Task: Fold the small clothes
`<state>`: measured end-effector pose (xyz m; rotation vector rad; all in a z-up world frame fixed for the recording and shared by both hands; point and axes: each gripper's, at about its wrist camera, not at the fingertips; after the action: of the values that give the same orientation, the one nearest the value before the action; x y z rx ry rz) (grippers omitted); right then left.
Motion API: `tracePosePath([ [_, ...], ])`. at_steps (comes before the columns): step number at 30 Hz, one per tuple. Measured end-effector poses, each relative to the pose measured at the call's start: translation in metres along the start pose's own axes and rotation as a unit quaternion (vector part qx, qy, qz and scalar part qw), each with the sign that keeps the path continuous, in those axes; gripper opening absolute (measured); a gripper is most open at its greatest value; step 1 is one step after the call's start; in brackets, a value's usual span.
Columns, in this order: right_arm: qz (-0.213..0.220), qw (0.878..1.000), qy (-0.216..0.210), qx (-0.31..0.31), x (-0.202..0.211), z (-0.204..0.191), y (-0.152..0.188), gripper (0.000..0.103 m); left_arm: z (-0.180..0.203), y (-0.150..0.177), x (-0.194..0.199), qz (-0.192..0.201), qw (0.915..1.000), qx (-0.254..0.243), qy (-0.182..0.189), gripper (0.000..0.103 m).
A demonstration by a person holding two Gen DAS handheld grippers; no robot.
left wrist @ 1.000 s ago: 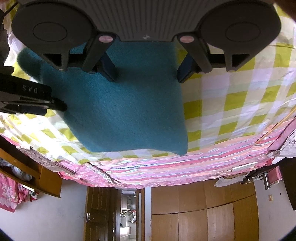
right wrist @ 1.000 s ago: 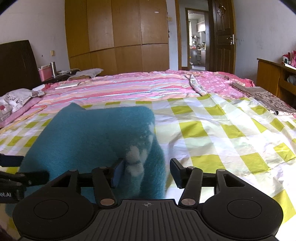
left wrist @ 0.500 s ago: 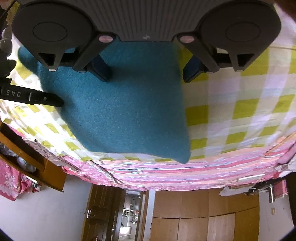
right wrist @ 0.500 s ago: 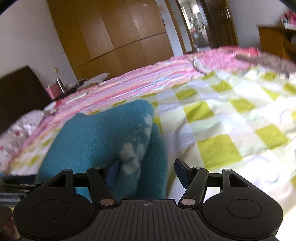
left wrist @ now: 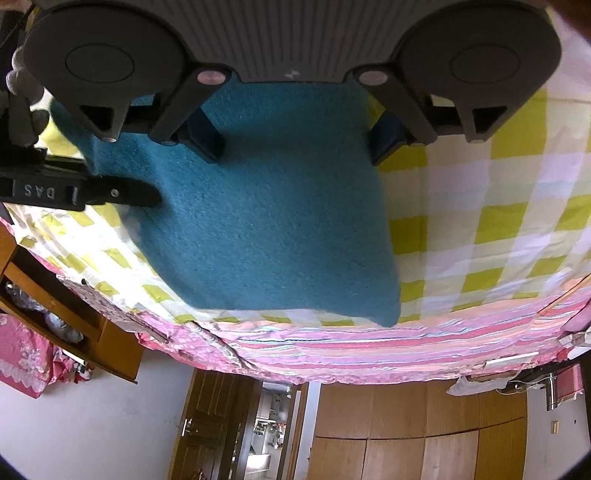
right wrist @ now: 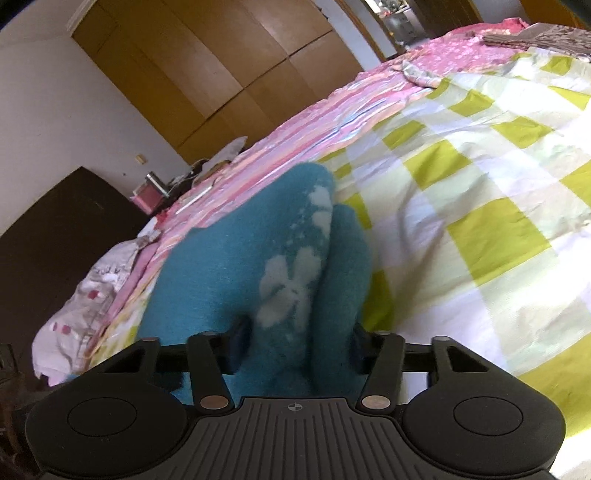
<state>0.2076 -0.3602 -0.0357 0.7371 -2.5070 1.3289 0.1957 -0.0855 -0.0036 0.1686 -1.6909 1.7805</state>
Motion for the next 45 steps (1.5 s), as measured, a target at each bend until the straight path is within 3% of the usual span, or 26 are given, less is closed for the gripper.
tracePosePath([
  [3, -0.030, 0.998, -0.036, -0.034, 0.004, -0.001, 0.002, 0.048, -0.003, 0.008, 0.019, -0.003, 1.0000, -0.003, -0.002, 0.088],
  [5, -0.052, 0.997, -0.048, -0.024, 0.005, -0.004, 0.004, 0.048, -0.007, 0.012, 0.025, -0.010, 0.9999, -0.002, -0.011, 0.088],
  [8, -0.039, 0.999, -0.016, -0.008, 0.011, -0.008, -0.006, 0.053, -0.001, 0.009, 0.031, -0.004, 0.9995, -0.022, -0.021, 0.085],
  [11, 0.001, 1.000, 0.003, 0.023, 0.032, -0.018, -0.016, 0.053, 0.011, 0.000, 0.048, 0.032, 0.9971, -0.062, -0.032, 0.084],
  [14, 0.017, 0.999, -0.020, 0.025, 0.041, -0.026, -0.022, 0.053, 0.023, -0.003, 0.067, 0.068, 0.9932, -0.087, -0.037, 0.085],
  [16, 0.007, 0.999, -0.039, 0.013, 0.037, -0.027, -0.018, 0.053, 0.032, -0.002, 0.075, 0.079, 0.9908, -0.103, -0.038, 0.084],
  [20, -0.040, 0.999, -0.028, 0.021, 0.019, -0.022, -0.004, 0.053, 0.057, 0.012, 0.093, 0.088, 0.9863, -0.139, -0.010, 0.085],
  [23, -0.056, 0.997, -0.044, 0.002, 0.013, -0.013, 0.001, 0.053, 0.082, 0.033, 0.101, 0.089, 0.9741, -0.208, 0.007, 0.085],
  [27, -0.060, 0.995, -0.070, -0.026, 0.010, -0.003, -0.002, 0.045, 0.115, 0.067, 0.092, 0.083, 0.9447, -0.316, 0.027, 0.085],
  [30, -0.061, 0.994, -0.078, -0.045, 0.007, 0.004, -0.002, 0.038, 0.128, 0.081, 0.079, 0.085, 0.9287, -0.361, 0.018, 0.085],
  [32, -0.061, 0.992, -0.087, -0.066, 0.007, 0.009, -0.004, 0.029, 0.131, 0.083, 0.067, 0.083, 0.9239, -0.373, 0.007, 0.080],
  [34, -0.059, 0.990, -0.098, -0.083, 0.008, 0.012, -0.005, 0.026, 0.128, 0.077, 0.059, 0.070, 0.9335, -0.352, 0.006, 0.055],
  [36, -0.050, 0.989, -0.108, -0.087, 0.014, 0.009, -0.010, 0.023, 0.123, 0.064, 0.059, 0.063, 0.9491, -0.308, 0.021, 0.045],
  [37, -0.043, 0.988, -0.115, -0.090, 0.018, 0.007, -0.014, 0.023, 0.121, 0.059, 0.061, 0.065, 0.9520, -0.298, 0.024, 0.040],
  [42, -0.006, 0.985, -0.144, -0.094, 0.040, -0.002, -0.035, 0.022, 0.123, 0.031, 0.078, 0.091, 0.9629, -0.247, 0.061, 0.034],
  [45, 0.009, 0.989, -0.125, -0.081, 0.043, 0.003, -0.041, 0.022, 0.126, 0.029, 0.070, 0.093, 0.9675, -0.220, 0.083, 0.034],
])
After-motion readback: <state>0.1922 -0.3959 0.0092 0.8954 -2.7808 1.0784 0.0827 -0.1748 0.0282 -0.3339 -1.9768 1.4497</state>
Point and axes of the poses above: each gripper's, at about its wrist camera, not at the fingertips, and x roughly against the way its jaws point, z to its right, y to its underside, and after that the axes turned 10 degrees about z, right-handed
